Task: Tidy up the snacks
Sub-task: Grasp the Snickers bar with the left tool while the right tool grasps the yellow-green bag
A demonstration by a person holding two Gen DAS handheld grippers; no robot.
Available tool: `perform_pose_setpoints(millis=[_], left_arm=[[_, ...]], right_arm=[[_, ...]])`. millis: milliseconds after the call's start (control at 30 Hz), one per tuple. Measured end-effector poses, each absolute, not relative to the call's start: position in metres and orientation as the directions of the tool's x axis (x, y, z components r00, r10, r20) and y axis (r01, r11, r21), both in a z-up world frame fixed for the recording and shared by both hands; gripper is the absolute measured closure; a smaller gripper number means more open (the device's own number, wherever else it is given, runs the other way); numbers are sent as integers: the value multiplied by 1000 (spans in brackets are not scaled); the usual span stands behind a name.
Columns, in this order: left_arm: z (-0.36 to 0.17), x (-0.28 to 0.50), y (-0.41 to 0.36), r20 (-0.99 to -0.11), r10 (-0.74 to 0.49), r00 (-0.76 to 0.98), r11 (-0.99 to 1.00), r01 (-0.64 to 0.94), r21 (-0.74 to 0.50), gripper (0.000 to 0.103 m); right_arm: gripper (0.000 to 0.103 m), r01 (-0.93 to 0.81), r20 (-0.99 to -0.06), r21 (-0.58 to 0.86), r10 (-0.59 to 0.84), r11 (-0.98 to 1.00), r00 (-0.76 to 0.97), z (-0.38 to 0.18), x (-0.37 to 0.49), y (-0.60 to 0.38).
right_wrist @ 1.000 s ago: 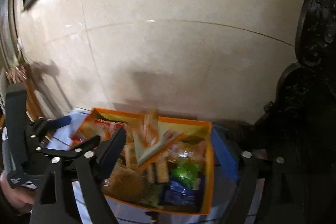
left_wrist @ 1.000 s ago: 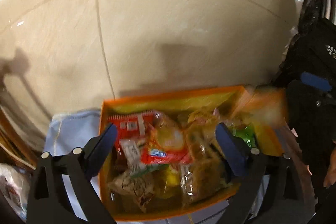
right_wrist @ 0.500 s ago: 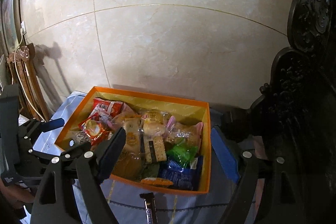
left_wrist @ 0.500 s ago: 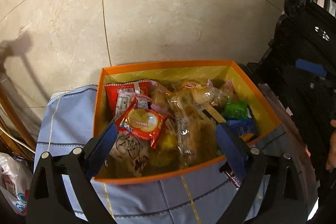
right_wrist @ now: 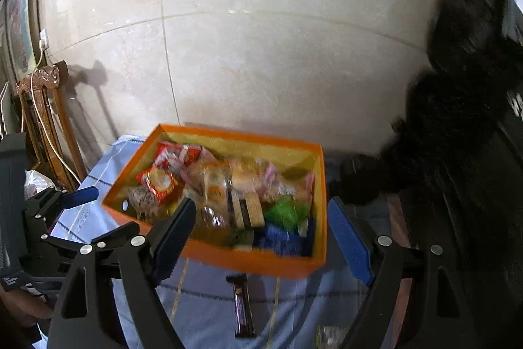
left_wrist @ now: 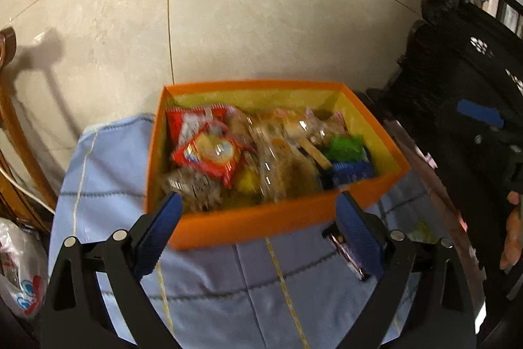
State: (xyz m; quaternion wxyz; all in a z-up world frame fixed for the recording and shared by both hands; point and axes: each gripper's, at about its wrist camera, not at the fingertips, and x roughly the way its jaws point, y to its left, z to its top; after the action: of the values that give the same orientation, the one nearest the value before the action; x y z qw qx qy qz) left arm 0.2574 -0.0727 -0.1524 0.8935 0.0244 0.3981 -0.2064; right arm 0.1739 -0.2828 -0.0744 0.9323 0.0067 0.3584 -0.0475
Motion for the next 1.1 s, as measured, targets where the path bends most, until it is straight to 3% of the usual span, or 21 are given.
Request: perform_pose_setpoints(millis=[167,333,567,733,867,1100], left_arm=[[-205,206,-81,-776,-374,507,890,432,-147,9],[-261,166,-101,-838,-374,396,867,471,-165,9],[-263,185,-166,-839,-422,344,830,520,-203,9],[-261,217,-208,-827,-421,373,846,489,-210,9],[-277,230,-225,-848,-381,370,864,469,-183,9],[-306,231,-237,-871,-307,383,867,491,-90,4]], right_arm=[[20,288,-751,98,-119,953,650,-165,96,-314],[20,396,-843,76,-153,915,516,-237,25,-327],[20,521,-845,-39,-307,852,438,-244,21,-367],[20,505,-842,-29,-293,863,453,-246,44,-382],[8,464,-817,-42,-298,885,494,-246,65,-385],[8,408,-841,-65,-270,911,469,-268,106,-399]])
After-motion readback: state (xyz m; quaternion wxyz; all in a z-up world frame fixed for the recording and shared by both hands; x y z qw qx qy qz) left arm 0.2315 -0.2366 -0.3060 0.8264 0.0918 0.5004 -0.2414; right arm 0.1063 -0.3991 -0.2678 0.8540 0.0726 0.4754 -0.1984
